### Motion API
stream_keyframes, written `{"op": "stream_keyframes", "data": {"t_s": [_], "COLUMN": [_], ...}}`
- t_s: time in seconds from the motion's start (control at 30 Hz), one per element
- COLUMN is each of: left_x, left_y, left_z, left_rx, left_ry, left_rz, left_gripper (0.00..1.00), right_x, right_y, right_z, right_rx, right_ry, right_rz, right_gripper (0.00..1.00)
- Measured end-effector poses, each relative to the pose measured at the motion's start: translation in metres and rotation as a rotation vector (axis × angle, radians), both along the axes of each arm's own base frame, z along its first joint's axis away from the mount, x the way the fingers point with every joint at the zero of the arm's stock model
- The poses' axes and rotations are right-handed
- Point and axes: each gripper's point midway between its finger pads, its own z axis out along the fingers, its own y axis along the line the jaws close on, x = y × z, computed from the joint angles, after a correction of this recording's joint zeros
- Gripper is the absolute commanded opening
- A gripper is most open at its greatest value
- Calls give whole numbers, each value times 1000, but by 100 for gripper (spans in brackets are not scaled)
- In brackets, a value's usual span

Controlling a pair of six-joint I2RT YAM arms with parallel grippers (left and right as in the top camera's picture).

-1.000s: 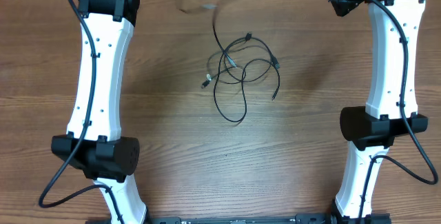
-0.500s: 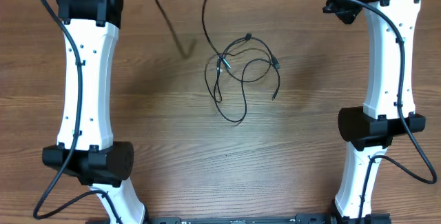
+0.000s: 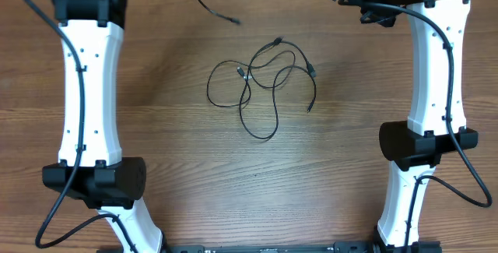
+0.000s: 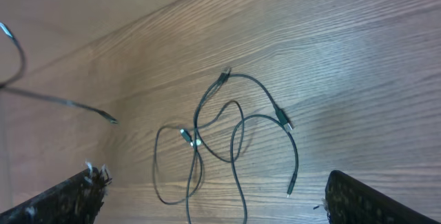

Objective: Untangle cables

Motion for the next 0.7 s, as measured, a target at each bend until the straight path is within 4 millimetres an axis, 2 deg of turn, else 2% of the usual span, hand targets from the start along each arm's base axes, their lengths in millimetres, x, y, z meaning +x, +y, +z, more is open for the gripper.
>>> {"op": "stream_keyframes", "data": {"t_s": [0.03, 0.17, 0.2, 0.23, 0.33, 0.4, 0.47, 0.57, 0.63, 0.7], "left_x": [3, 13, 15, 17, 25, 29, 34, 38, 41, 46], "left_y": [3, 6, 10, 12, 38, 61, 91, 121, 133, 137], "left_z": [-8, -64, -68, -70, -72, -71, -65, -55, -54, -61], "left_rx": [1, 62, 65, 65, 37, -14, -117, -284, -400, -510], "left_ry": [40, 249, 265, 272, 293, 311, 323, 329, 358, 409], "left_rz": [7, 64, 97, 113, 218, 277, 336, 372, 375, 367], "left_gripper": [4, 4, 4, 4, 4, 4, 4, 4, 4, 4], "right_x": [0, 0, 0, 0, 0, 0, 0, -1, -1, -1], "right_y": [2, 8, 9, 9, 9, 9, 9, 10, 11, 11], "right_z": [0, 1, 1, 1, 1, 1, 1, 1, 1, 1], "right_rx": [-1, -7, -8, -8, -9, -9, -10, -5, -2, -3], "right_ry": [-1, -15, -16, -16, -16, -17, -17, -16, -15, -15], "right_rz": [9, 39, 42, 44, 45, 45, 45, 48, 50, 50], "right_gripper": [100, 100, 100, 100, 100, 100, 100, 100, 100, 100]}}
